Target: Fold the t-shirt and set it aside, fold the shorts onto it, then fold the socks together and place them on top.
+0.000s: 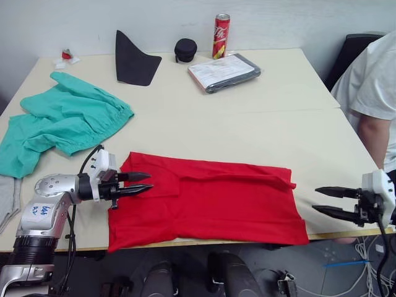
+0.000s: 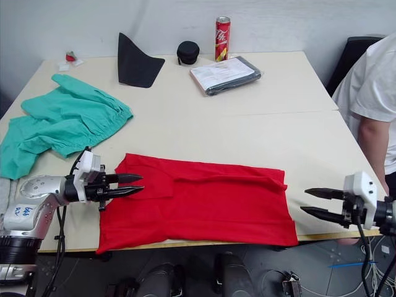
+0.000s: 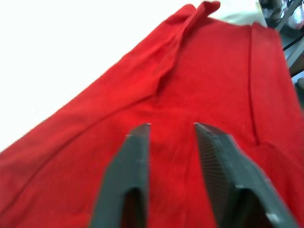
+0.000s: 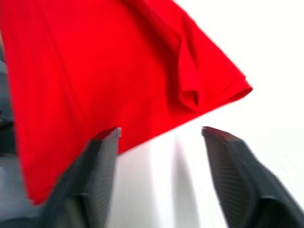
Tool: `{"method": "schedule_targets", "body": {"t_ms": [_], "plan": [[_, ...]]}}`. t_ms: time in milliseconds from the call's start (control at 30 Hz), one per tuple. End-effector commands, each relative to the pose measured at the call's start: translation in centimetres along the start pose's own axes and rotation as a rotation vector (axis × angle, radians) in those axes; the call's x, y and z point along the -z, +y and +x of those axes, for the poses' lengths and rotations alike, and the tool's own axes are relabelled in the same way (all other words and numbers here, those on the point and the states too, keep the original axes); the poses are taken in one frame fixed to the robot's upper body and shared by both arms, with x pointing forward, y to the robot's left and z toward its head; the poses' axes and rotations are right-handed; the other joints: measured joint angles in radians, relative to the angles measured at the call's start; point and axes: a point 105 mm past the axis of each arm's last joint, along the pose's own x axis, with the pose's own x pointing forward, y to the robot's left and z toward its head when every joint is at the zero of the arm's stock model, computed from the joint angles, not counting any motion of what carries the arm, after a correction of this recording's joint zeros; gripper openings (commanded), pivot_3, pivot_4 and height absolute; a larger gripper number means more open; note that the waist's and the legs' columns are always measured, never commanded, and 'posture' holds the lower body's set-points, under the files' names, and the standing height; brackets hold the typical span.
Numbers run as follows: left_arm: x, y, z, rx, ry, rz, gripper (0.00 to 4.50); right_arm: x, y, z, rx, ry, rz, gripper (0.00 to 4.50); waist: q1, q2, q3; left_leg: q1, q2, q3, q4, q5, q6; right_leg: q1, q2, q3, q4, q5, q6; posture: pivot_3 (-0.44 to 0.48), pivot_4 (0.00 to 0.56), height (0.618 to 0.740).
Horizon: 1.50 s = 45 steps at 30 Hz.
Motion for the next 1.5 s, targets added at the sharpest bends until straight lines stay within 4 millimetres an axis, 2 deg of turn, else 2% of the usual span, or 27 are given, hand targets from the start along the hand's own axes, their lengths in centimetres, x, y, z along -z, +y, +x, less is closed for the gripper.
{"method": "schedule_targets", "body": {"t_ms": [33, 67, 100, 133, 233, 367, 433, 533, 667, 767, 933, 1067, 1167, 1233, 1333, 1400, 1500], "plan": [[-2.0, 1.0, 1.2, -0.04, -0.048, 0.06, 0.17, -2.5, -1.0, 2.1, 0.023, -0.073, -0.071, 1.09, 0.002, 0.0, 0.0, 0.0, 0.0, 0.0, 0.0, 0.0, 0.0, 0.0, 0.0, 0.0, 0.0, 0.0, 0.0, 0.0, 0.15, 0.74], [-1.9, 1.4, 2.0, -0.053, -0.04, 0.069, 0.0, -2.9, -1.0, 3.4, 0.009, -0.078, -0.111, 0.74, 0.003, 0.0, 0.0, 0.0, 0.0, 0.0, 0.0, 0.0, 0.0, 0.0, 0.0, 0.0, 0.0, 0.0, 0.0, 0.0, 0.15, 0.74], [-1.9, 1.7, 2.8, -0.058, -0.034, 0.071, 0.0, -3.4, -1.0, 5.0, 0.005, -0.099, -0.129, 0.29, 0.003, -0.001, 0.0, 0.0, 0.0, 0.0, 0.0, 0.0, 0.0, 0.0, 0.0, 0.0, 0.0, 0.0, 0.0, 0.0, 0.15, 0.74], [-1.7, 2.0, 3.4, -0.062, -0.023, 0.073, 0.0, -4.0, -1.1, 6.3, 0.011, -0.119, -0.141, 0.06, 0.003, -0.001, -0.001, 0.0, 0.0, 0.0, 0.0, 0.0, 0.0, 0.0, 0.0, 0.0, 0.0, 0.0, 0.0, 0.0, 0.15, 0.74], [-1.3, 2.4, 4.8, -0.078, -0.004, 0.068, 0.0, -5.1, -1.0, 9.6, 0.034, -0.16, -0.169, 0.02, 0.002, -0.001, -0.001, -0.001, -0.001, 0.0, 0.0, 0.001, -0.001, 0.0, 0.0, 0.0, 0.0, 0.0, 0.0, 0.0, 0.15, 0.74], [-0.1, 2.8, 6.5, -0.132, 0.035, 0.065, 0.0, -5.2, -0.6, 14.6, 0.138, -0.158, -0.151, 0.02, 0.002, -0.001, -0.001, -0.002, 0.0, 0.001, 0.0, 0.001, -0.001, -0.002, 0.0, 0.0, 0.0, 0.0, 0.0, 0.0, 0.15, 0.74], [0.4, 3.3, 6.8, -0.193, 0.049, 0.065, 0.0, -4.6, 0.5, 16.3, 0.134, -0.152, -0.165, 0.02, 0.002, -0.001, -0.001, -0.003, 0.0, 0.001, 0.0, 0.001, -0.001, -0.002, 0.0, 0.0, 0.0, 0.0, 0.0, 0.0, 0.15, 0.74], [0.9, 3.5, 7.0, -0.24, 0.054, 0.048, 0.0, -3.6, 1.9, 17.6, 0.125, -0.136, -0.187, 0.02, 0.004, -0.001, -0.001, -0.002, 0.0, 0.001, 0.0, 0.001, -0.001, -0.002, 0.0, 0.0, 0.0, 0.0, 0.0, 0.0, 0.15, 0.74], [2.1, 2.8, 6.4, -0.254, 0.072, 0.03, 0.0, -1.5, 2.5, 17.4, 0.136, -0.068, -0.228, 0.02, 0.003, -0.001, -0.001, -0.002, -0.001, 0.001, 0.0, 0.0, -0.001, -0.002, -0.001, 0.0, 0.0, 0.0, 0.0, 0.0, 0.15, 0.74], [2.9, 2.3, 5.2, -0.291, 0.082, 0.006, 0.0, 0.0, 2.3, 16.2, 0.157, -0.024, -0.27, 0.02, 0.003, -0.003, -0.002, -0.001, -0.001, 0.001, 0.001, 0.0, -0.001, -0.001, -0.001, 0.0, 0.0, 0.0, 0.0, 0.0, 0.15, 0.74], [4.0, 1.8, 3.2, -0.329, 0.101, -0.012, 0.0, 2.0, 0.7, 12.5, 0.32, -0.041, -0.219, 0.02, 0.004, -0.004, -0.005, 0.001, 0.0, 0.0, 0.0, 0.0, -0.001, 0.001, -0.001, 0.0, 0.0, 0.0, 0.0, 0.0, 0.15, 0.74], [4.3, 2.9, 1.1, -0.411, 0.099, 0.009, 0.0, 3.9, -2.0, 8.4, 0.553, -0.072, -0.091, 0.02, 0.005, -0.004, -0.005, 0.013, 0.0, -0.001, -0.003, -0.003, 0.0, 0.016, 0.0, -0.001, -0.007, 0.0, 0.0, 0.0, 0.15, 0.74], [4.5, 4.2, -1.0, -0.475, 0.115, 0.037, 0.0, 4.8, -3.0, 6.7, 0.619, -0.091, -0.047, 0.02, 0.003, -0.004, -0.005, 0.014, 0.0, -0.001, -0.003, -0.005, 0.001, 0.017, -0.001, -0.001, -0.008, 0.001, 0.001, 0.0, 0.15, 0.74], [3.5, 4.2, -1.8, -0.437, 0.041, 0.01, 0.0, 3.9, -3.3, 6.3, 0.624, -0.162, -0.01, 0.02, -0.001, -0.003, -0.005, 0.014, 0.0, -0.001, -0.005, -0.005, 0.001, 0.017, 0.0, -0.001, -0.008, 0.0, 0.001, 0.0, 0.15, 0.74], [1.6, 2.8, -2.2, -0.288, -0.007, -0.024, 0.0, 0.9, -3.0, 6.6, 0.554, -0.275, -0.017, 0.02, -0.001, -0.003, -0.004, 0.013, 0.001, 0.0, -0.007, -0.004, -0.001, 0.014, 0.0, -0.001, -0.008, 0.0, 0.0, 0.0, 0.15, 0.74], [0.2, 2.0, -1.9, -0.204, -0.025, -0.04, 0.0, -0.7, -2.3, 7.5, 0.476, -0.306, -0.032, 0.02, -0.002, -0.002, -0.004, 0.013, 0.001, 0.001, -0.008, -0.003, -0.001, 0.014, 0.0, -0.001, -0.008, 0.0, 0.0, 0.0, 0.15, 0.74], [-1.8, 1.5, -0.1, -0.136, -0.072, -0.029, 0.0, -3.0, -1.0, 9.9, 0.368, -0.322, -0.066, 0.02, 0.0, -0.001, -0.004, 0.013, 0.001, 0.001, -0.008, -0.003, -0.001, 0.014, 0.0, -0.001, -0.009, 0.0, 0.0, 0.0, 0.15, 0.74]]}}
